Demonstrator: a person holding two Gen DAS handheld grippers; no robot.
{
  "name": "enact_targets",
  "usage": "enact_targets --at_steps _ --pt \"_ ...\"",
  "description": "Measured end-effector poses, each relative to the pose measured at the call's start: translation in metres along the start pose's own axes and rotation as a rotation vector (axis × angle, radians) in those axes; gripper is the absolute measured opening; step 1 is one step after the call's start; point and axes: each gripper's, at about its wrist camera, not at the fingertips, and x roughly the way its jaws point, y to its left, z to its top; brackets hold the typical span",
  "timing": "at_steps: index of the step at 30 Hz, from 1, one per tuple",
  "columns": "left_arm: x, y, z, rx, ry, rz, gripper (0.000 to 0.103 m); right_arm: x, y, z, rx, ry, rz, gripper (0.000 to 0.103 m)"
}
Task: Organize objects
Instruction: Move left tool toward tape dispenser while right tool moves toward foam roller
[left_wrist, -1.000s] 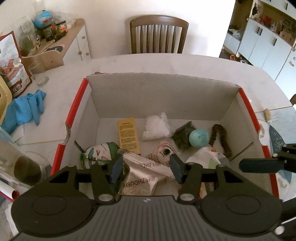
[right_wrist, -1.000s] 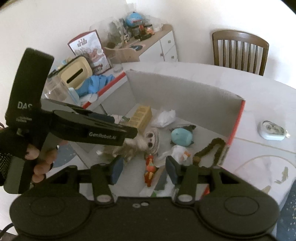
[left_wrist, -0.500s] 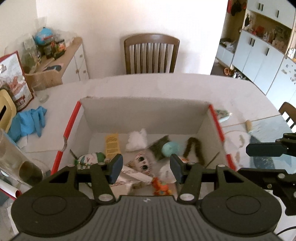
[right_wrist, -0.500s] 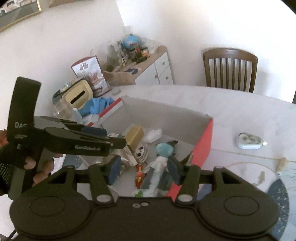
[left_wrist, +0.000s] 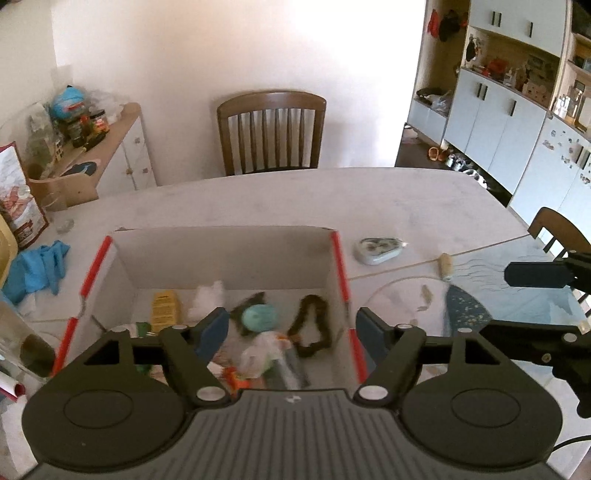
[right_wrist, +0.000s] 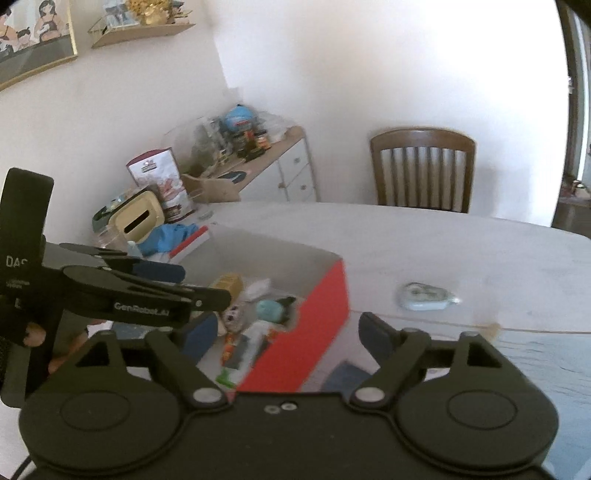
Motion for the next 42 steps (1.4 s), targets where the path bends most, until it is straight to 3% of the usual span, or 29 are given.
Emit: enact_targets --at_steps 7,21,30,42 --pt "-0.001 -0.043 0.008 0.014 -0.03 0.002 0.084 -0.027 -0.037 -0.01 0.03 -0.025 -0.06 0.097" --pt "0.028 -0.115 0.028 0.044 -0.034 -0.013 0.084 -0.051 -0.111 -0.027 0.07 -0.044 -0.134 0.099" --pt "0.077 -0.136 0.049 0.012 -0.03 -0.014 0.084 -0.034 -0.143 -0.034 0.06 -0.003 -0.16 0.099" --pt "0.156 -0.128 0.071 -0.067 0.021 0.034 0.084 0.023 -0.176 -0.033 0.07 0.038 -0.171 0.097"
